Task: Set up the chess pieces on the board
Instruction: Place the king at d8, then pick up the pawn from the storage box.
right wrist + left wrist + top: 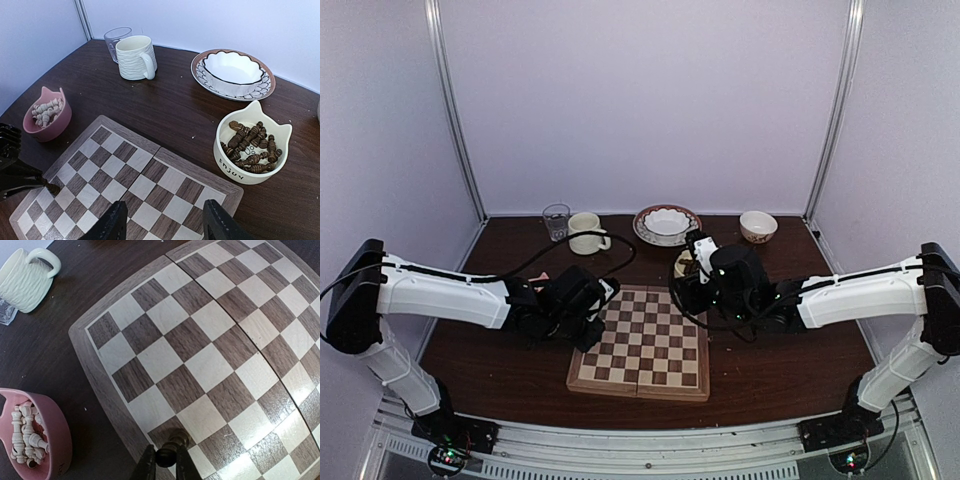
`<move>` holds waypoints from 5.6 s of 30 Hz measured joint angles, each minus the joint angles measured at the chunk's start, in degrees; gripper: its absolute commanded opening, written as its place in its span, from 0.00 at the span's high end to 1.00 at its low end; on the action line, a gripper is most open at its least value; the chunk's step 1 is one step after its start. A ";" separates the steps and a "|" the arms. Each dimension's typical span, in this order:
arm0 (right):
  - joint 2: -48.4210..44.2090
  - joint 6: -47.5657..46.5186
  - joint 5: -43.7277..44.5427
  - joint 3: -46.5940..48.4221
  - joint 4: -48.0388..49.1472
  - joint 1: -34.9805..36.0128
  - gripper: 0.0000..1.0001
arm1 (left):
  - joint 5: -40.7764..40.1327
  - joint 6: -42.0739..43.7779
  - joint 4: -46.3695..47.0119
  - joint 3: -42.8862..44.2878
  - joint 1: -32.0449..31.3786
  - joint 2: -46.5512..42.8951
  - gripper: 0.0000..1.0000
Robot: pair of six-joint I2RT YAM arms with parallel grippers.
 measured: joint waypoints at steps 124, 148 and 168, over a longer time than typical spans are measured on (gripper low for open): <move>40.85 16.00 -7.02 47.43 -33.51 -23.78 0.85 | -1.86 -5.51 21.07 -13.60 4.68 -19.50 0.25; 31.08 9.88 -8.92 35.82 -21.66 -23.89 0.87 | -1.20 -5.40 21.07 -13.60 4.68 -19.82 0.26; 19.04 0.44 -15.72 16.41 -2.95 -5.60 0.86 | -0.61 -5.11 21.05 -13.60 4.68 -19.78 0.25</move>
